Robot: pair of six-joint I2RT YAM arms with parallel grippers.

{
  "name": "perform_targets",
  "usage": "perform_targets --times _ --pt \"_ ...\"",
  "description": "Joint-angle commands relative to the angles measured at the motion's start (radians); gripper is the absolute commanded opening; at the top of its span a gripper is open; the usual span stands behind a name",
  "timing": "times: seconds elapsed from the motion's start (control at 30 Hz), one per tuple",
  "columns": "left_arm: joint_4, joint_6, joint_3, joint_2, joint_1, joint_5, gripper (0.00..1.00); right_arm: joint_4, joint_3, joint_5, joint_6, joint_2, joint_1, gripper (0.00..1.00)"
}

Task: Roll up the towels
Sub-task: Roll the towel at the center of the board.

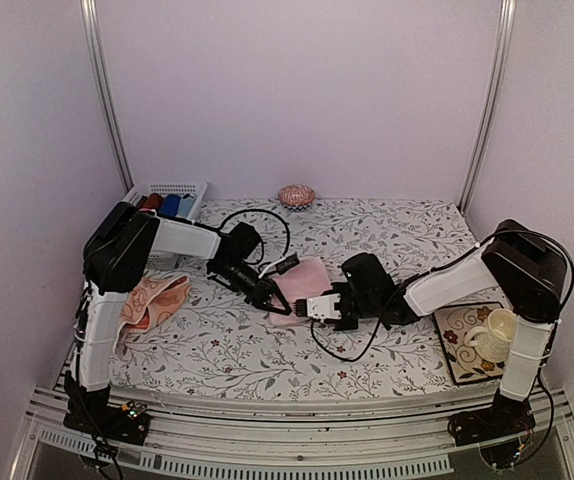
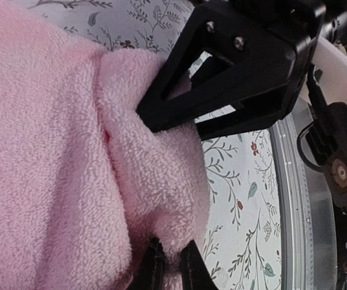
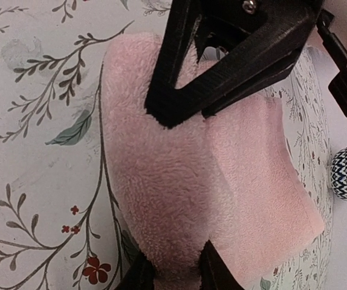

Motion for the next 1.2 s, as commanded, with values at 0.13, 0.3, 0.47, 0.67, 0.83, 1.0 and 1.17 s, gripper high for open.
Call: perform_targets --times 0.13,0.3,0.47,0.67,0.83,1.0,1.17 --pt "-0.015 0.014 -0.031 -0.008 0.021 -0.097 0.20 -0.154 0.042 -0.022 0.074 0.027 0.006 0.10" --pt "0.057 0.010 -0.105 -0.113 0.031 -0.192 0.56 -0.301 0.087 -0.106 0.136 0.014 0.004 0.08" --pt "0.178 0.014 -0.230 -0.267 0.037 -0.274 0.85 -0.392 0.107 -0.167 0.190 -0.001 0.004 0.07" --pt "0.358 0.037 -0.416 -0.449 0.018 -0.358 0.97 -0.494 0.149 -0.240 0.223 0.004 0.002 0.07" --pt "0.470 0.111 -0.554 -0.581 -0.034 -0.414 0.97 -0.620 0.244 -0.334 0.274 0.058 -0.017 0.07" --pt "0.551 0.162 -0.646 -0.651 -0.091 -0.477 0.96 -0.708 0.296 -0.370 0.330 0.109 -0.033 0.08" --pt "0.576 0.199 -0.677 -0.663 -0.171 -0.522 0.93 -0.781 0.404 -0.407 0.373 0.157 -0.048 0.08"
